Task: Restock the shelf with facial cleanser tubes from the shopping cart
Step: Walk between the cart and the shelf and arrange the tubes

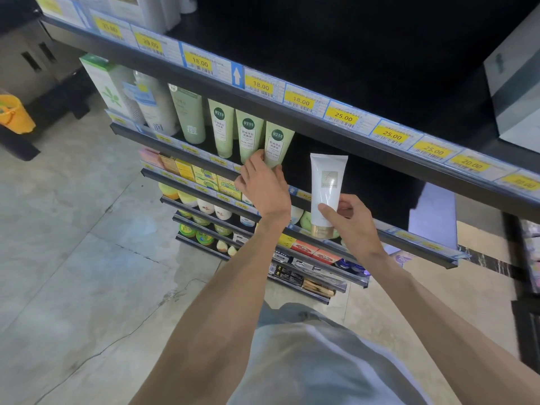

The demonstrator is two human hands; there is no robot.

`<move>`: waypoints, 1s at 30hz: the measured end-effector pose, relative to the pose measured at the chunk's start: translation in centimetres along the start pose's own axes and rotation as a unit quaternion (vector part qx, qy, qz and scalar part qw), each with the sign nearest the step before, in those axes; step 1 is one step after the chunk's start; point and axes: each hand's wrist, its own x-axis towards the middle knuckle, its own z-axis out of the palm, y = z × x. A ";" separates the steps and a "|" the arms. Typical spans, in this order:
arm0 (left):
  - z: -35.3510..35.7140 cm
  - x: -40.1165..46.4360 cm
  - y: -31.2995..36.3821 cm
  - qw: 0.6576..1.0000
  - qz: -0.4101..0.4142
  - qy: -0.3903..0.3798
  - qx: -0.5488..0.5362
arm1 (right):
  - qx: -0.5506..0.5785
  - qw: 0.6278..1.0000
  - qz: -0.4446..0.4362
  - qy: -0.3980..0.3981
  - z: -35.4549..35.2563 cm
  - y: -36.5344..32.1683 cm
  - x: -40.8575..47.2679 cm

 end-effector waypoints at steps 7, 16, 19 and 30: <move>0.0 0.2 0.1 1.000 -0.009 0.000 -0.008 | -0.007 1.000 0.005 0.010 0.0 -0.1 0.0; -0.9 -0.3 -0.4 0.998 0.007 -0.030 -0.054 | 0.002 1.000 0.007 0.008 0.4 -0.1 0.2; -1.9 -1.1 -1.4 0.994 0.045 -0.033 -0.089 | 0.020 1.000 0.008 0.008 0.3 -0.6 0.6; -4.1 -0.3 -6.3 0.964 0.226 -0.135 0.023 | 0.132 0.989 0.014 0.064 1.4 -4.4 6.1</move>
